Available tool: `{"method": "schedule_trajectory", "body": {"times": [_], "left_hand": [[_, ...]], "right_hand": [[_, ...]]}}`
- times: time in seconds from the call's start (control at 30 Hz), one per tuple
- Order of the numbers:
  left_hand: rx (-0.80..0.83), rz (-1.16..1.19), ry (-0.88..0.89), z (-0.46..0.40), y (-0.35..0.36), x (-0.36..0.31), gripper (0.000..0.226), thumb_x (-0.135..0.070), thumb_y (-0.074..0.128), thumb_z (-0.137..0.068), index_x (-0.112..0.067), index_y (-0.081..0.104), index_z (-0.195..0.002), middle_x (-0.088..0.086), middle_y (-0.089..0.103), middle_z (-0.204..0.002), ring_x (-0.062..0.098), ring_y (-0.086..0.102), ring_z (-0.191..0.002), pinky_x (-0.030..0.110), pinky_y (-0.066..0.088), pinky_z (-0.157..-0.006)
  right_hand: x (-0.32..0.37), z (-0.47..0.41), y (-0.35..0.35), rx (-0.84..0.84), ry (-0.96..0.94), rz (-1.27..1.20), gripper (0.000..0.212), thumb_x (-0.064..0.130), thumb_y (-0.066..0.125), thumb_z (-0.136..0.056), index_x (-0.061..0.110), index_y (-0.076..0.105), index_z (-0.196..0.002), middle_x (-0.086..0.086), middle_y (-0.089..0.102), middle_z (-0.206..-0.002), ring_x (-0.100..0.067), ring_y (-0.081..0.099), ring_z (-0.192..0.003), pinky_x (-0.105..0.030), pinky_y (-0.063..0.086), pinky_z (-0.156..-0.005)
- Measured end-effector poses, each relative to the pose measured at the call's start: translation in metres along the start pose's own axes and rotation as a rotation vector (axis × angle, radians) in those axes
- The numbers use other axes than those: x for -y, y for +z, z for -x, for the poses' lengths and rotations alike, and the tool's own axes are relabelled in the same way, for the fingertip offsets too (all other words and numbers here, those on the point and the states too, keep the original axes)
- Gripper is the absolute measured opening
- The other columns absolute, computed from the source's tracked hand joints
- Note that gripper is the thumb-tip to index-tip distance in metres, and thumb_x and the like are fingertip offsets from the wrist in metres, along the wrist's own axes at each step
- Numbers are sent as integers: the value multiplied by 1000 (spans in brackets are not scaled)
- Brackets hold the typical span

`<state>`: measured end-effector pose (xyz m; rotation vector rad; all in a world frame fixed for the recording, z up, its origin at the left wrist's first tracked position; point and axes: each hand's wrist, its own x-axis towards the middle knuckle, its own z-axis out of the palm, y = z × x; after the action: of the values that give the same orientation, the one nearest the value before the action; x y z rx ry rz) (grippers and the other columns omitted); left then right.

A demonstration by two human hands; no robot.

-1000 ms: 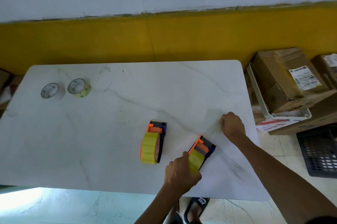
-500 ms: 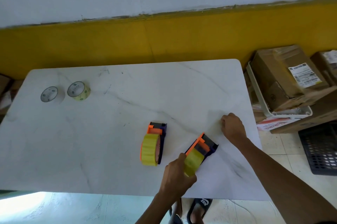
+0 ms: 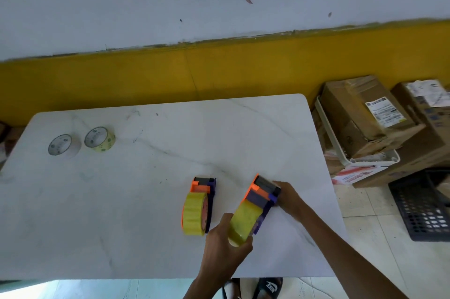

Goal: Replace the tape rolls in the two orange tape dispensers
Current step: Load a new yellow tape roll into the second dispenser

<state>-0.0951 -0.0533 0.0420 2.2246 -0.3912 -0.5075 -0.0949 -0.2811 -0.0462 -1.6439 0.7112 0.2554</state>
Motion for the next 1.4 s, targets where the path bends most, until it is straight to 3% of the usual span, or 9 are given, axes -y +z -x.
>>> {"method": "schedule_trajectory", "body": {"times": [0.1, 0.27, 0.37, 0.57, 0.7, 0.83, 1.03, 1.2, 1.4], "left_hand": [[-40, 11, 44, -5, -9, -12, 38, -53, 78, -70, -27, 50, -76, -21, 57, -71, 9, 51, -54, 13, 35, -46], [-100, 52, 40, -8, -17, -37, 43, -59, 77, -68, -23, 55, -76, -2, 54, -59, 14, 55, -59, 25, 44, -49], [-120, 37, -4, -11, -19, -55, 39, -51, 78, -68, -21, 56, -77, -6, 50, -58, -2, 54, -65, 18, 43, -51], [-103, 45, -41, -19, -24, -81, 31, -39, 77, -70, -23, 52, -74, -5, 53, -53, -13, 55, -60, 11, 46, -53], [-89, 47, -97, -29, -25, -95, 31, -49, 70, -70, -26, 52, -79, -5, 61, -61, 3, 55, -51, 15, 39, -43], [-79, 4, -139, -42, -21, -102, 37, -53, 65, -68, -21, 53, -82, -5, 62, -66, 6, 57, -56, 21, 43, -48], [0, -109, -235, -60, -7, -98, 56, -64, 59, -64, -16, 55, -92, -4, 65, -83, 14, 64, -75, 28, 49, -59], [67, -232, -304, -63, 17, -77, 61, -72, 55, -70, -17, 52, -95, 1, 65, -97, 21, 65, -93, 31, 50, -70], [118, -279, -380, -60, 41, -58, 69, -76, 50, -73, -16, 52, -106, 2, 63, -109, 22, 63, -103, 32, 51, -83]], "right_hand": [[10, 13, 11, -20, 42, -474, 15, 10, 61, -84, 7, 63, -98, -10, 71, -81, -24, 69, -74, -32, 57, -59], [28, 23, 26, 41, 162, -887, 25, 23, 47, -94, 11, 68, -88, -9, 75, -78, -23, 71, -71, -36, 58, -66], [28, 32, 32, 58, 227, -1014, 27, 17, 45, -95, 6, 70, -95, -15, 75, -89, -28, 72, -80, -40, 60, -75], [42, 44, 31, 100, 219, -1019, 26, 6, 43, -96, 0, 68, -98, -19, 74, -89, -30, 74, -81, -37, 61, -68], [53, 51, 28, 129, 112, -995, 53, 43, 26, -101, 11, 59, -127, -17, 66, -125, -29, 66, -111, -36, 58, -80], [53, 57, 28, 152, 80, -998, 81, 66, 13, -90, 13, 54, -134, -19, 59, -134, -34, 60, -121, -41, 56, -84], [54, 58, 37, 11, 336, -817, 78, 77, 26, -83, 20, 66, -118, -11, 73, -113, -30, 64, -111, -43, 52, -89], [30, 54, 34, 51, 572, -886, 79, 76, 35, -83, 7, 69, -103, -18, 70, -91, -29, 57, -73, -35, 52, -70], [4, 51, 46, 48, 600, -849, 71, 61, 41, -88, -2, 73, -96, -18, 71, -68, -29, 63, -61, -29, 45, -61]]}}
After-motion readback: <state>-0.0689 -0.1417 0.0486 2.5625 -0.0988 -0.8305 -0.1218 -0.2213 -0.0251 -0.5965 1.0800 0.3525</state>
